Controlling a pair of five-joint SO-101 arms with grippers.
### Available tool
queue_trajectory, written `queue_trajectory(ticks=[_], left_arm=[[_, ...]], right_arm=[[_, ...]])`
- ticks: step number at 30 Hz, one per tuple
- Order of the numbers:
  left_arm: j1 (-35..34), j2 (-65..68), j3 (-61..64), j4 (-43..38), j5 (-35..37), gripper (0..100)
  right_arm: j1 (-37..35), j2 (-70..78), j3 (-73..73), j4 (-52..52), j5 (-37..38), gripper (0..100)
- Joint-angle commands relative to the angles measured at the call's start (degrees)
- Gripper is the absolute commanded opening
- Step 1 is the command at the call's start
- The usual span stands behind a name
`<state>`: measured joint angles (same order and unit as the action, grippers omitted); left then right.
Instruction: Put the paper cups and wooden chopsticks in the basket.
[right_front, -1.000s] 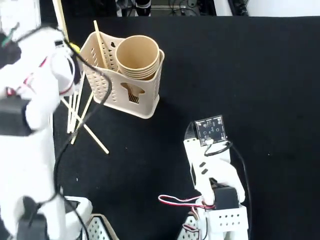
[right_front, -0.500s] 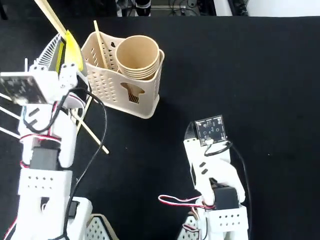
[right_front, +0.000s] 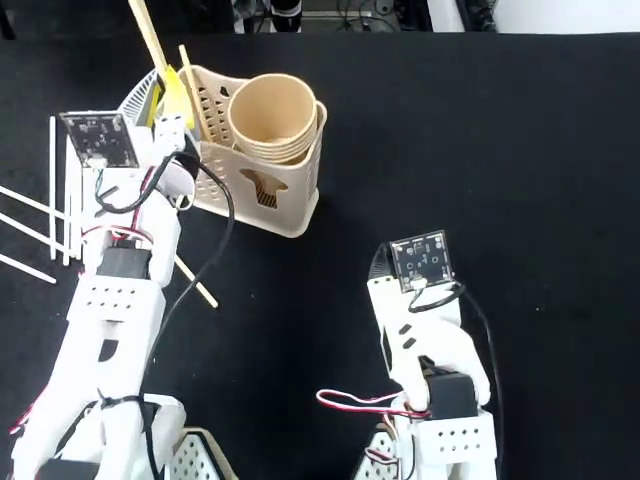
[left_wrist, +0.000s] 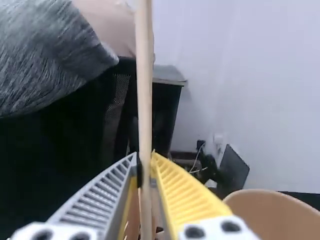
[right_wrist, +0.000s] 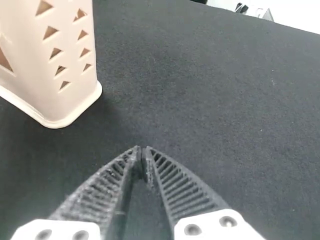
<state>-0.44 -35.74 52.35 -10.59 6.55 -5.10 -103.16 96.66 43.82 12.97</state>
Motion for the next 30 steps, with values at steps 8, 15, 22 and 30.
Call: queue_trajectory(ticks=[8, 15, 22, 30], left_arm=[[1.10, 1.23, -9.27, 18.37, 12.92, 19], [1.10, 1.05, -10.15, 20.04, 12.57, 19], [-3.21, 0.53, -13.23, 23.74, 12.92, 18], [-5.14, -7.30, -33.80, 57.41, 13.01, 19]], right_arm=[[-0.70, -2.86, -0.13, -0.18, -0.18, 1.4], [-0.70, -2.86, -0.13, -0.18, -0.18, 1.5], [-0.70, -2.86, -0.13, -0.18, -0.18, 1.5], [-0.70, -2.86, -0.13, -0.26, -0.18, 1.5]])
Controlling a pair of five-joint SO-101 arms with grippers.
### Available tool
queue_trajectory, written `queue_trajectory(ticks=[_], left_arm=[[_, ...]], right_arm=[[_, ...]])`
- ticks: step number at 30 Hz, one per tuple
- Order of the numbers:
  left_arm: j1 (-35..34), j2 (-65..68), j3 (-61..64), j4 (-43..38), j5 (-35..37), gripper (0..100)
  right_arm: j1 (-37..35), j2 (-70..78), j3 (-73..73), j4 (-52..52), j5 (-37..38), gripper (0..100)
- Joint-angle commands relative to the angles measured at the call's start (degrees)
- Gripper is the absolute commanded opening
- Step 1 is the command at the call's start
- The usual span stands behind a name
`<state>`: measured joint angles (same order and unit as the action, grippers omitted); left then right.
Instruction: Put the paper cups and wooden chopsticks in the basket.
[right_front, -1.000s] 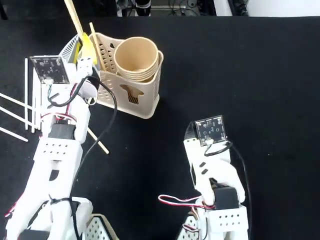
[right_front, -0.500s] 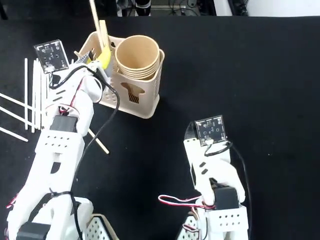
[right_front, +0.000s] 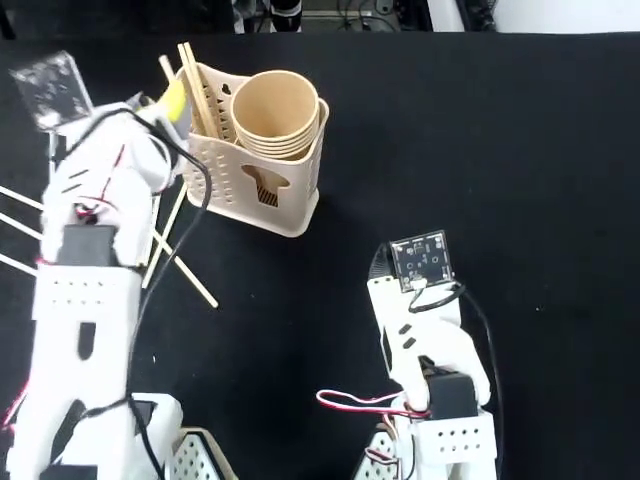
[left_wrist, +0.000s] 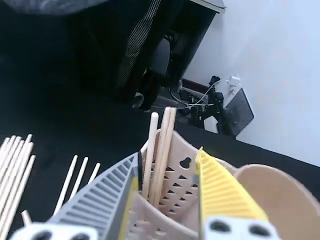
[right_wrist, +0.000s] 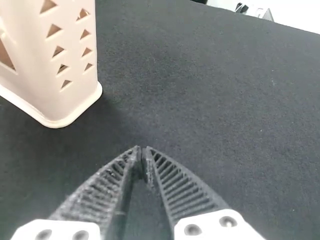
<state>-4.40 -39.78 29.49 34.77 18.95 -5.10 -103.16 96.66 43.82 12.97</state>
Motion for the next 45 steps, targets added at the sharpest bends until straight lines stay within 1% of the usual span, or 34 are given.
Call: queue_trajectory(ticks=[1, 3, 6, 9, 11, 16, 21, 25, 29, 32, 36, 38, 45], left_arm=[[-2.33, -3.43, -14.20, 16.09, 0.62, 19], [-4.97, -3.08, -20.26, 23.12, 2.20, 19], [-12.70, -0.70, -27.21, 30.95, 5.63, 19], [-20.18, 4.92, -31.34, 36.92, 7.47, 19], [-22.73, 10.81, -32.40, 39.21, 7.56, 19], [-22.46, 29.63, -33.89, 38.95, 7.82, 21], [-18.77, 49.85, -38.81, 38.24, 9.14, 21], [-16.84, 63.74, -46.55, 38.77, 11.69, 21], [-15.96, 74.02, -56.40, 42.46, 11.96, 21], [-15.43, 80.18, -62.73, 45.19, 11.96, 18], [-14.99, 86.51, -69.49, 47.74, 11.52, 7], [-14.90, 87.65, -73.63, 50.73, 9.58, 3], [-14.90, 87.65, -87.34, 62.51, 9.32, 3]], right_arm=[[-0.70, -2.86, -0.13, -0.26, -0.18, 1.5], [-0.62, -2.86, -0.13, -0.18, -0.18, 1.5], [-0.62, -2.86, -0.13, -0.09, -0.18, 1.5], [-0.62, -2.86, -0.13, 0.00, -0.18, 1.5], [-0.62, -2.86, -0.13, 0.00, -0.18, 1.5], [-0.62, -2.86, -0.13, 0.00, -0.18, 1.5], [-0.62, -2.86, -0.13, -0.09, -0.18, 1.5], [-0.62, -2.86, -0.13, -0.18, -0.18, 1.5], [-0.62, -2.86, -0.13, -0.18, -0.18, 1.5], [-0.62, -2.86, -0.13, -0.26, -0.18, 1.5], [-0.62, -2.86, -0.13, -0.26, -0.18, 1.5], [-0.62, -2.86, -0.13, -0.26, -0.18, 1.5], [-0.53, -2.86, -0.13, -0.26, -0.18, 1.5]])
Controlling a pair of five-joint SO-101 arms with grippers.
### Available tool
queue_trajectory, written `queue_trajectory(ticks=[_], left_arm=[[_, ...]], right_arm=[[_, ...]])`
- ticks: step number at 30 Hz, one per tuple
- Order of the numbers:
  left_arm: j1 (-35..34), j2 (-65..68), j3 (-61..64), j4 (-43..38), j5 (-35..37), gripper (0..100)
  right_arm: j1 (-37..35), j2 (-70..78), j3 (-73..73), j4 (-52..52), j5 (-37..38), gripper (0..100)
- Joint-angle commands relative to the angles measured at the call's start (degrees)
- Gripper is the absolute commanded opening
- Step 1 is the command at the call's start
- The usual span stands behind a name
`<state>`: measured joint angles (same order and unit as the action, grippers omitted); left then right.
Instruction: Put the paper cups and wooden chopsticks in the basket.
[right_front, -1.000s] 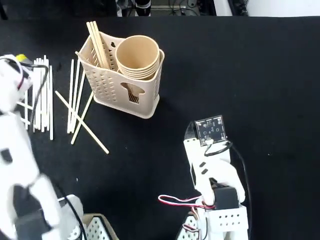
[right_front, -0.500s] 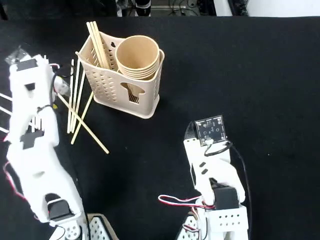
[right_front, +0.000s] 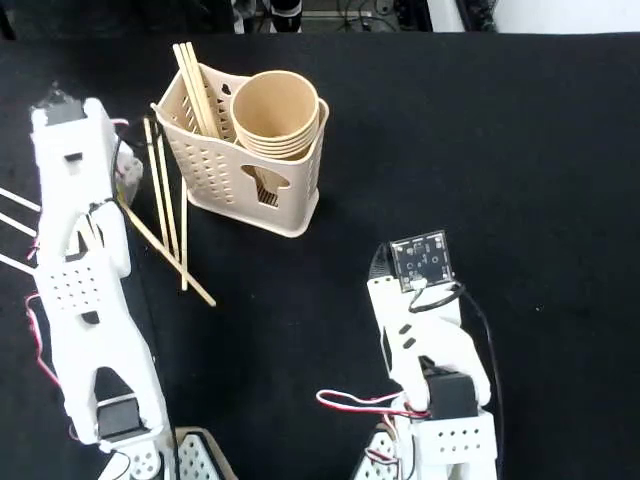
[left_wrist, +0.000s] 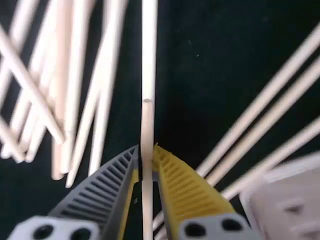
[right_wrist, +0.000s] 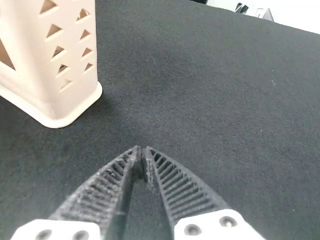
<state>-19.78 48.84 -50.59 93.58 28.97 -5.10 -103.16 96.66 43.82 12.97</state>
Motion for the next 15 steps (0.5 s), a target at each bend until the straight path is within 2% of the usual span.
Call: queue_trajectory(ticks=[1, 3, 9, 15], left_arm=[[0.48, -0.97, -9.27, 5.10, -0.88, 3], [0.57, -0.97, -12.70, 7.38, -0.88, 3], [0.57, -2.29, -16.84, 7.38, -5.10, 3], [0.57, -11.43, -17.27, 7.38, -8.79, 3]], right_arm=[[-0.53, -2.86, -0.13, -0.26, -0.18, 1.5], [-0.53, -2.86, -0.13, -0.26, -0.18, 1.5], [-0.53, -2.86, -0.13, -0.26, -0.09, 1.5], [-0.53, -2.86, -0.13, -0.26, -0.09, 1.5]])
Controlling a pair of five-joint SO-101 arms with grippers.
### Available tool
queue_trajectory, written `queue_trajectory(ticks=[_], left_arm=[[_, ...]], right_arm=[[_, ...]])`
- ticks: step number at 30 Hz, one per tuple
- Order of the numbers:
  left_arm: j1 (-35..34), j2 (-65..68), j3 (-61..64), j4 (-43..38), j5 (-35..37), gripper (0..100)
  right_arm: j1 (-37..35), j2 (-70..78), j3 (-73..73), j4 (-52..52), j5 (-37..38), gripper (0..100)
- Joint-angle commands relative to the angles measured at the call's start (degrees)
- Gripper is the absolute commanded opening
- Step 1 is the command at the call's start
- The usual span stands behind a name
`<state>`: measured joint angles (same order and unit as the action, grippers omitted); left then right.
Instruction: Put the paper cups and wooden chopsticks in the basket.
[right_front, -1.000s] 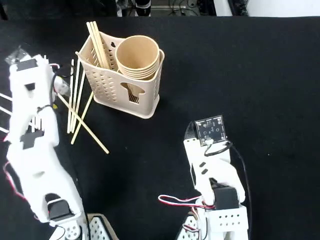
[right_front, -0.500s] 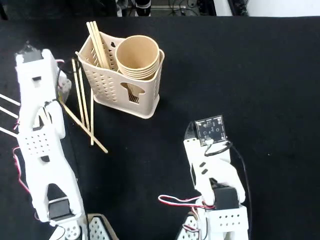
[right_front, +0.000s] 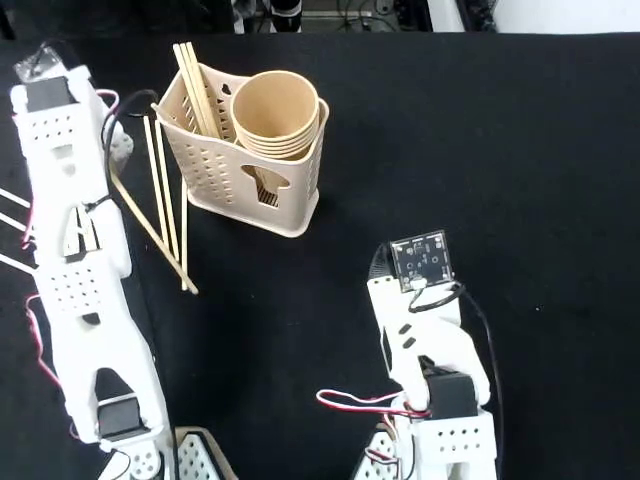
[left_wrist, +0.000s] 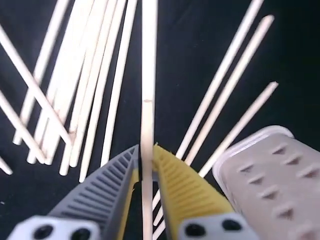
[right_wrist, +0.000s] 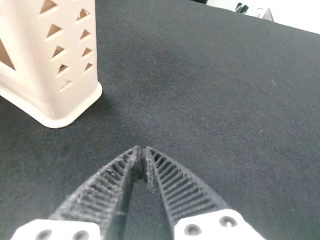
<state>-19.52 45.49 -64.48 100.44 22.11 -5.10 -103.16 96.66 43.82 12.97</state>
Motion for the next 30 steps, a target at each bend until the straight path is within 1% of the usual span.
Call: queue_trajectory(ticks=[1, 7, 9, 14, 18, 20, 27, 30], left_arm=[[0.31, -10.64, -3.38, 0.53, -2.55, 3], [0.22, -27.96, -3.38, 0.26, -6.59, 3], [0.22, -33.05, -3.47, -1.05, -7.65, 3], [0.22, -41.76, -3.38, -8.88, -10.37, 3], [0.22, -45.19, -3.38, -18.46, -9.85, 3], [2.42, -46.42, -3.38, -22.42, -9.85, 3], [13.14, -51.16, -2.86, -31.74, -10.46, 3], [15.34, -50.46, -2.86, -32.53, -10.46, 3]], right_arm=[[-0.53, -2.86, -0.13, -0.26, -0.09, 1.5], [-0.53, -2.86, -0.13, -0.26, -0.09, 1.5], [-0.53, -2.86, -0.13, -0.26, -0.09, 1.5], [-0.53, -2.86, -0.13, -0.26, -0.09, 1.5], [-0.53, -2.86, -0.13, 0.00, -0.09, 1.5], [-0.53, -2.86, -0.13, 0.00, -0.09, 1.5], [-0.53, -2.86, -0.13, 0.00, -0.09, 1.5], [-0.53, -2.86, -0.13, 0.00, -0.09, 1.5]])
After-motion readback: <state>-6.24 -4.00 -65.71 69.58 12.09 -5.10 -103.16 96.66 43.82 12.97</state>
